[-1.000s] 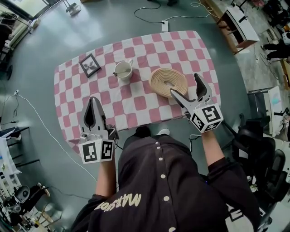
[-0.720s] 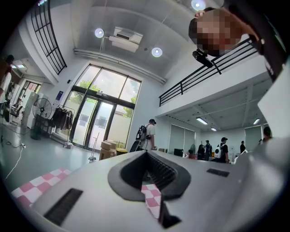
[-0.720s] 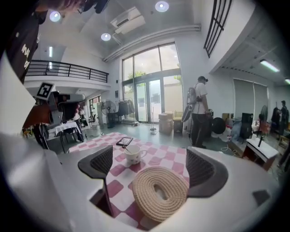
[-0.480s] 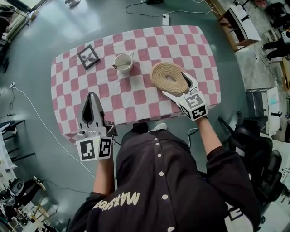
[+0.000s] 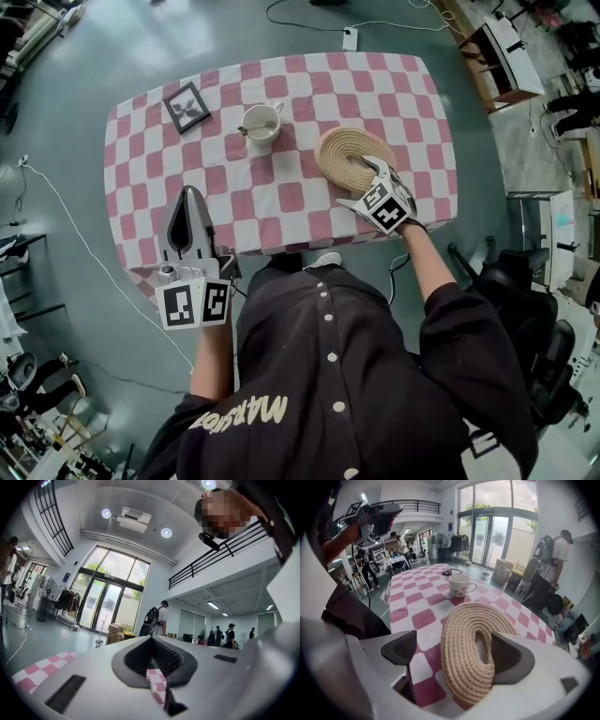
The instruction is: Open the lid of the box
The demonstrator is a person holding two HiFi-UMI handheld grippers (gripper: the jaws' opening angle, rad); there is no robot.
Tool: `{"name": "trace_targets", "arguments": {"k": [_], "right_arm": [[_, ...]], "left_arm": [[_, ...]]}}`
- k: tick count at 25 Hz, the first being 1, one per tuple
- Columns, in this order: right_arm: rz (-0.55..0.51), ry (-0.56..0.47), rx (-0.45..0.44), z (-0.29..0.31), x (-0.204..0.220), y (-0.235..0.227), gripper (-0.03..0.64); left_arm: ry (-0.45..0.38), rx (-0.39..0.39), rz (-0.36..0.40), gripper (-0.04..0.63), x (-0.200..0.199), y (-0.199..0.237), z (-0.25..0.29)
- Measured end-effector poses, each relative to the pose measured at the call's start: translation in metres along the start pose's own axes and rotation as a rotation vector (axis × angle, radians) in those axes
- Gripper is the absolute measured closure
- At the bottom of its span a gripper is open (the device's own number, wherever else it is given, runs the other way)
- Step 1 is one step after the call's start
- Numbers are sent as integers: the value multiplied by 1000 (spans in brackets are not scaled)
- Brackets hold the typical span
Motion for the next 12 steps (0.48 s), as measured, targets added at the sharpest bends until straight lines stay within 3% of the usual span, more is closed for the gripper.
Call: {"name": "trace_targets", "arguments": {"k": [12], "right_arm": [[-66,203,-31,38,15,0,149]], "left_arm": [[19,-8,-2,586,3,6,9]]}}
Point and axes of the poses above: the fingertips, and each gripper's own axes: z forward along the fingers, y to its left, x out of its underside, the point moved 6 cm from there along -z, backward along the fingers, and after that the axes turned 6 degrees about z, right-handed, at the moved point
